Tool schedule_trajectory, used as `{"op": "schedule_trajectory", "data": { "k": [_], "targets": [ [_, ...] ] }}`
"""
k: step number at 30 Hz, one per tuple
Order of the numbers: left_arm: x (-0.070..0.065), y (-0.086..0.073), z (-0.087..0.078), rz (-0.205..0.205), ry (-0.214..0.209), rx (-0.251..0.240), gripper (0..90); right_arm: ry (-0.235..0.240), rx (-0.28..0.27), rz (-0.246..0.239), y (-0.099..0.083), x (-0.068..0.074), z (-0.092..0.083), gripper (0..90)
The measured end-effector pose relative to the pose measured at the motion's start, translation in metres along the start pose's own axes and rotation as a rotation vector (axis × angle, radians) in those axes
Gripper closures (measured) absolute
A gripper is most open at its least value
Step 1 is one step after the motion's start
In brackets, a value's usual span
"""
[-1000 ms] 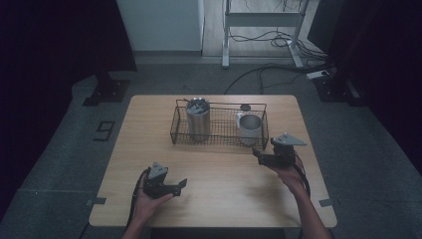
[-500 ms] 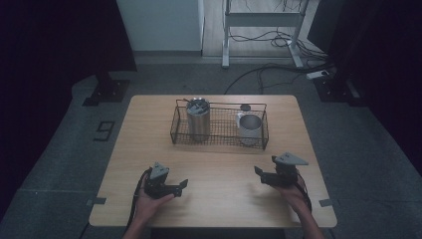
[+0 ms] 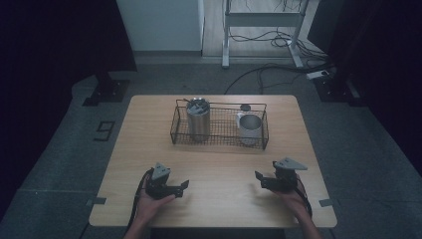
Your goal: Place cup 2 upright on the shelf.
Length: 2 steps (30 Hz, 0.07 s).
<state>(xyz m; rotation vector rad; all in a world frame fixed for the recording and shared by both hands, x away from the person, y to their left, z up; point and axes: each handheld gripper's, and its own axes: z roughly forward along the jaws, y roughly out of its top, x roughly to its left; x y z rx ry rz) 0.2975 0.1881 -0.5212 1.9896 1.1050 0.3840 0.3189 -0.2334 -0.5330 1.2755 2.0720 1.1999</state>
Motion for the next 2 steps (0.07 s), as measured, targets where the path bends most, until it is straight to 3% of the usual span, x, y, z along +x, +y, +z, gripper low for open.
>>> {"op": "schedule_trajectory", "data": {
  "k": [2],
  "targets": [
    [0.0,0.0001,-0.0002,-0.002,-0.001,-0.003,10.0,-0.008,0.018,-0.003,-0.0006,-0.0009,0.0014,13.5]
  ]
}}
